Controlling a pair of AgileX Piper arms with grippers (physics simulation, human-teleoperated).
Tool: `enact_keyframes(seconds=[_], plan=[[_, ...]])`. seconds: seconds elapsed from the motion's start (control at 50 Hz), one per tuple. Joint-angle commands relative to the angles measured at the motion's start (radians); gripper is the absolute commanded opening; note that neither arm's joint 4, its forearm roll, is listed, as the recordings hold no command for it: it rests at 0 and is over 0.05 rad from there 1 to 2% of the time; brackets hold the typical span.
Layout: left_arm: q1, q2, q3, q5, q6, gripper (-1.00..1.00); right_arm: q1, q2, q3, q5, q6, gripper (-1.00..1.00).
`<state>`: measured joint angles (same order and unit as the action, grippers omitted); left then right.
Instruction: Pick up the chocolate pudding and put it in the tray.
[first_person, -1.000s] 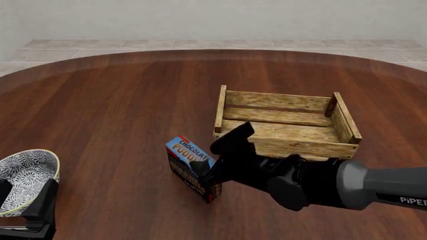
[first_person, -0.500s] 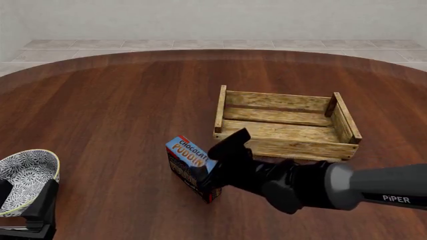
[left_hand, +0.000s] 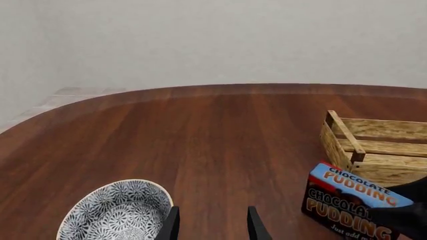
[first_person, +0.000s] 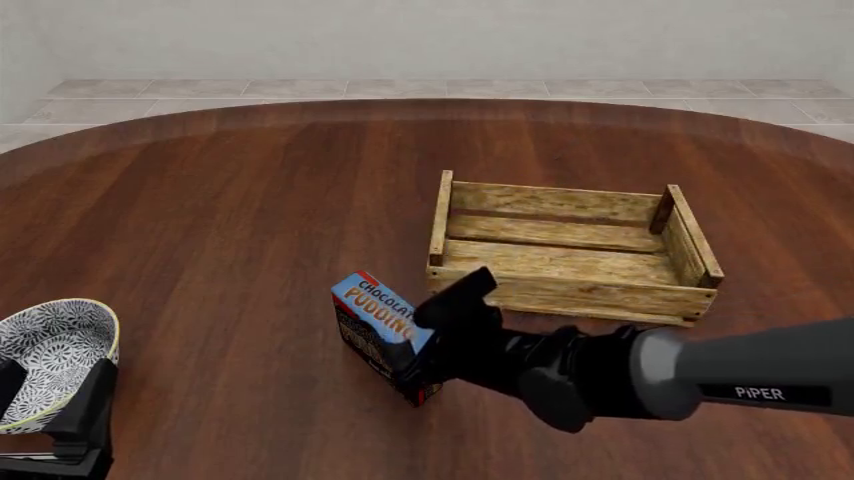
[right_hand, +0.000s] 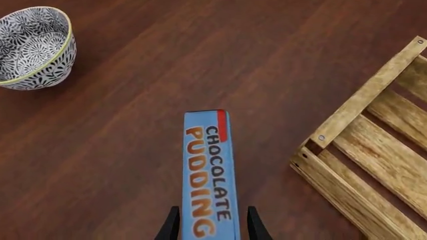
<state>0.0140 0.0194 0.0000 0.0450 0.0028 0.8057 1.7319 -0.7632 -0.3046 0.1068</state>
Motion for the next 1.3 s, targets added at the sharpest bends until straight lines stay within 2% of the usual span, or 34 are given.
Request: enact_keyframes(seconds=[0.02, 0.06, 0.08, 0.24, 0.54, 0.96, 1.12, 1.3], plan=[[0.000, 0.001, 0.000, 0.000, -0.001, 1.00, -0.009, 0.017, 0.008, -0.017, -0.006, 1.00], [0.001, 0.000, 0.000, 0.001, -0.001, 1.00, -0.004, 0.014, 0.010, -0.022, -0.011, 1.00], [0.002, 0.000, 0.000, 0.001, -0.002, 1.00, 0.002, 0.002, 0.017, -0.033, -0.026, -1.00], [0.005, -0.003, 0.000, 0.005, -0.002, 1.00, 0.008, -0.035, 0.036, -0.047, -0.010, -1.00], [0.005, 0.002, 0.000, -0.002, 0.001, 1.00, 0.022, -0.076, 0.038, -0.034, -0.033, -1.00], [0.002, 0.000, 0.000, -0.001, 0.000, 1.00, 0.033, -0.223, -0.007, 0.087, -0.060, -1.00], [0.006, 0.003, 0.000, -0.008, 0.000, 1.00, 0.024, -0.291, -0.038, 0.155, -0.080, -1.00], [0.001, 0.003, 0.000, -0.006, 0.003, 1.00, 0.006, -0.313, -0.055, 0.184, -0.083, -1.00]])
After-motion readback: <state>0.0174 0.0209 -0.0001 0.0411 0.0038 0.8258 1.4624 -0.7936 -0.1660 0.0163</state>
